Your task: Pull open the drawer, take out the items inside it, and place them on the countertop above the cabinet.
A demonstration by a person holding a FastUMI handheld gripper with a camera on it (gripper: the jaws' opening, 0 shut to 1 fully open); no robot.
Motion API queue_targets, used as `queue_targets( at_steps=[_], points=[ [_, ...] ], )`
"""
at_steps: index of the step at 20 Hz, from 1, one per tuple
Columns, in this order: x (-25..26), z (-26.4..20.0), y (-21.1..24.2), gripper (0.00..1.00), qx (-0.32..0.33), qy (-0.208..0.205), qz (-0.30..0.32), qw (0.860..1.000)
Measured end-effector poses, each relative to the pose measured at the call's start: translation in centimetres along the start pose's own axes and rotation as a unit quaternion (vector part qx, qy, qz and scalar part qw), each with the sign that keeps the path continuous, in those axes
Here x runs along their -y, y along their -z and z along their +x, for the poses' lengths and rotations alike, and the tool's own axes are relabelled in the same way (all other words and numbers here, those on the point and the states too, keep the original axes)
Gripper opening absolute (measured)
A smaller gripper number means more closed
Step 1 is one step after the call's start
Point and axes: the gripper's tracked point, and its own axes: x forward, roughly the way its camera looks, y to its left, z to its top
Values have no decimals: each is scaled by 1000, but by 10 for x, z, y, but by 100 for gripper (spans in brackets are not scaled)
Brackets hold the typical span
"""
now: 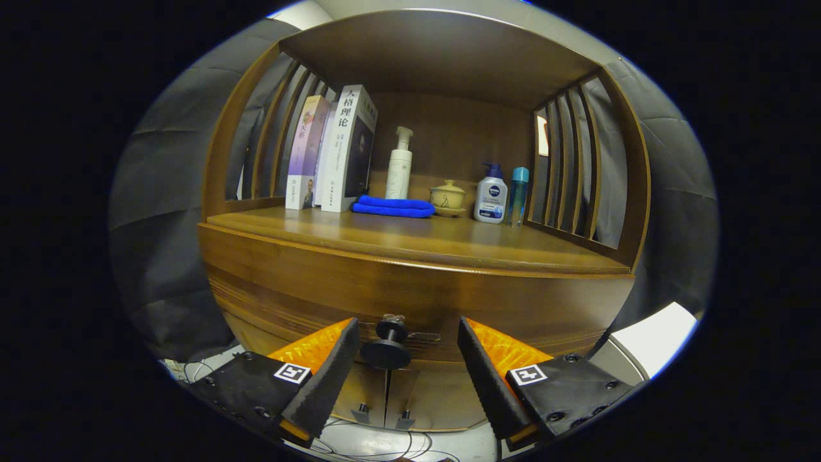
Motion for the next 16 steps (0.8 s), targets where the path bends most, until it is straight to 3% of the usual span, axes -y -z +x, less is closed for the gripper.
queue_targets(
  at_steps=[15, 16],
  points=[
    [-22, 11, 9, 30, 1, -22, -15, 1000],
    [-23, 12, 9, 30, -3, -25, -12, 1000]
  ],
)
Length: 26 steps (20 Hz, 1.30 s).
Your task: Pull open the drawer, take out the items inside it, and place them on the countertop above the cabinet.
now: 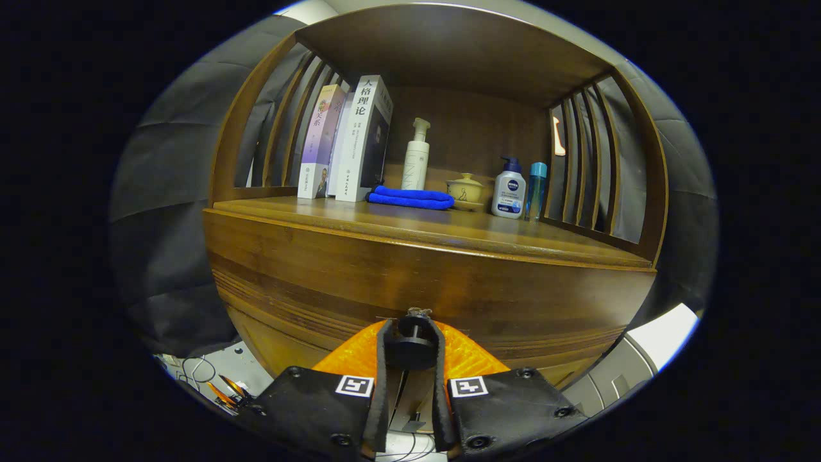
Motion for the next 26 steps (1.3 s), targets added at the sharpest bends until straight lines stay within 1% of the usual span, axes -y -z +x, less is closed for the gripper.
queue_targets(
  at_steps=[4, 10, 13, 15, 18, 26],
  points=[
    [1, 0, 1, 29, -13, -13, 22, 1000],
    [0, -6, 3, 30, -37, -18, 30, 999],
    [-2, -25, 9, 29, -39, -19, 21, 999],
    [-5, -35, 10, 29, -36, -27, 3, 999],
    [-5, -56, 15, 30, -29, -28, -25, 999],
    [-9, -88, 24, 29, -33, -34, -21, 999]
  ],
)
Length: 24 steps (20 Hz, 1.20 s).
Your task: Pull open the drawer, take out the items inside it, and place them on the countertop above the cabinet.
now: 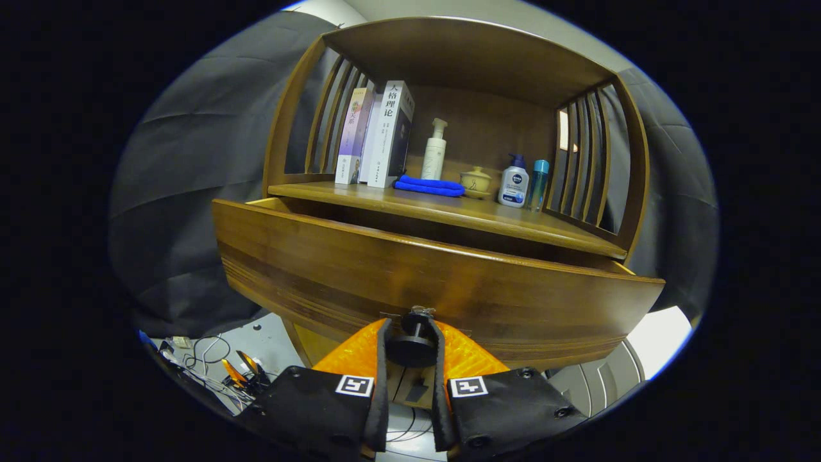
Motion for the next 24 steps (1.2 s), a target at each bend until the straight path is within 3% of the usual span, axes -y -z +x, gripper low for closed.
queue_targets(
  at_steps=[6, 24],
  points=[
    [-4, -25, 9, 30, 1, 1, -8, 1000],
    [-26, -79, 34, 30, 9, -50, -49, 998]
  ],
)
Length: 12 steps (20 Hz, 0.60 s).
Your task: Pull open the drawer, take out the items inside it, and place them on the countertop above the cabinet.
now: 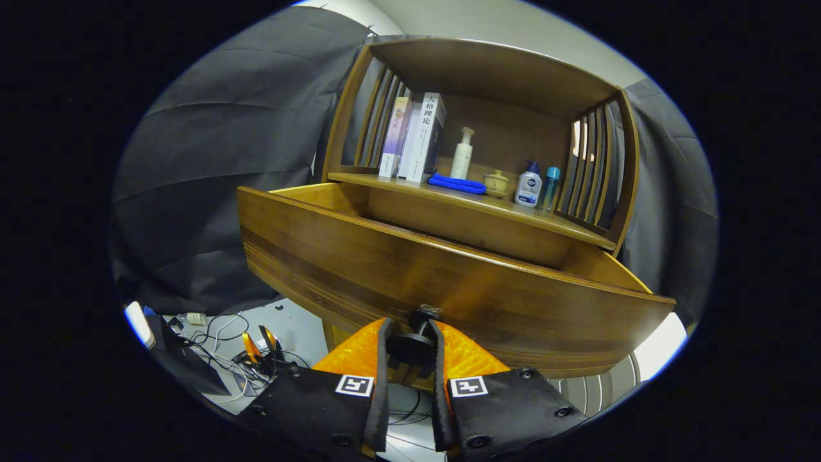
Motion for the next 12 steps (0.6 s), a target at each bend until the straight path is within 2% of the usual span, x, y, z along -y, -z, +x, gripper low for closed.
queue_targets(
  at_steps=[6, 8, 11, 12],
  points=[
    [-1, -3, 2, 32, 7, -4, -3, 1000],
    [-2, -2, 3, 40, 10, 0, -22, 1000],
    [-6, -4, 5, 58, 9, -6, -37, 999],
    [-11, -8, 3, 64, 8, -22, -32, 999]
  ],
)
